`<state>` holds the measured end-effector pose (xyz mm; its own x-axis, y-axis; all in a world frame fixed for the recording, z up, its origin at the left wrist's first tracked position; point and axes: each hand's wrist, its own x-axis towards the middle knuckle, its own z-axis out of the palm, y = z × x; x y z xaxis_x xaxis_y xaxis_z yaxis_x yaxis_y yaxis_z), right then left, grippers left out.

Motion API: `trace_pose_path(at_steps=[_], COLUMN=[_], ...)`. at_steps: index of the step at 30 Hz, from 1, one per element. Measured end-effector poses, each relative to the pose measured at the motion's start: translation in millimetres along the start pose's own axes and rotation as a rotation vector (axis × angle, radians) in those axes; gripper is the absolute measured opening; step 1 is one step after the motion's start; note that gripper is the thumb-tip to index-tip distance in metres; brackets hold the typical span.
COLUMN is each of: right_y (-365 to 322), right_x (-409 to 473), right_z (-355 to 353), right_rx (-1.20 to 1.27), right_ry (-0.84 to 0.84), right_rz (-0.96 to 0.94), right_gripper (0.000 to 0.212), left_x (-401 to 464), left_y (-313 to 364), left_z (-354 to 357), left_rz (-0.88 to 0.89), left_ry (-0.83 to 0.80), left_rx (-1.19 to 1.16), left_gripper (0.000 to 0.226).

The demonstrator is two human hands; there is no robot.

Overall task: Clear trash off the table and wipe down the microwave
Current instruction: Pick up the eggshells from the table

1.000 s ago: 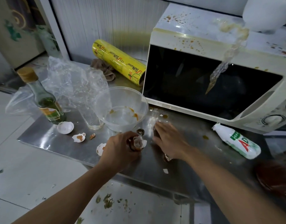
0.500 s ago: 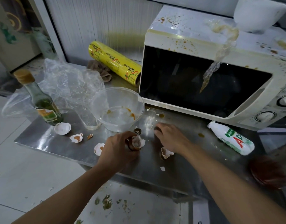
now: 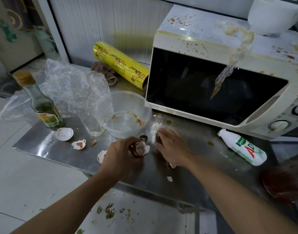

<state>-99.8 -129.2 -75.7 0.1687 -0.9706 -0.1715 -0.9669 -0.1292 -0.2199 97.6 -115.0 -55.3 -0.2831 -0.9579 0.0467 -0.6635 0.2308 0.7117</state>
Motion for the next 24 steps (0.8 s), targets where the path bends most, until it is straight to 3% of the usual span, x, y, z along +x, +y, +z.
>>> trace_pose_path(at_steps=[6, 11, 16, 24], right_y=[-6.4, 3.6, 6.3, 5.5], right_x=[-5.3, 45.6, 74.7, 1.5], right_z=[-18.6, -27.7, -20.8, -8.1], right_rx=[0.191, 0.132, 0.069, 0.026], right_ry=[0.039, 0.008, -0.108, -0.192], right_rz=[0.07, 0.046, 0.033, -0.077], right_gripper=[0.027, 0.05, 0.054, 0.053], left_x=[0.6, 2.7, 5.0, -12.5], left_y=[1.8, -0.1, -2.7, 0.6], left_z=[-2.9, -2.5, -6.0, -9.3], left_rz=[-0.001, 0.01, 0.029, -0.017], left_ry=[0.009, 0.004, 0.009, -0.007], left_rx=[0.003, 0.006, 0.02, 0.041], left_gripper=[0.045, 0.043, 0.04, 0.041])
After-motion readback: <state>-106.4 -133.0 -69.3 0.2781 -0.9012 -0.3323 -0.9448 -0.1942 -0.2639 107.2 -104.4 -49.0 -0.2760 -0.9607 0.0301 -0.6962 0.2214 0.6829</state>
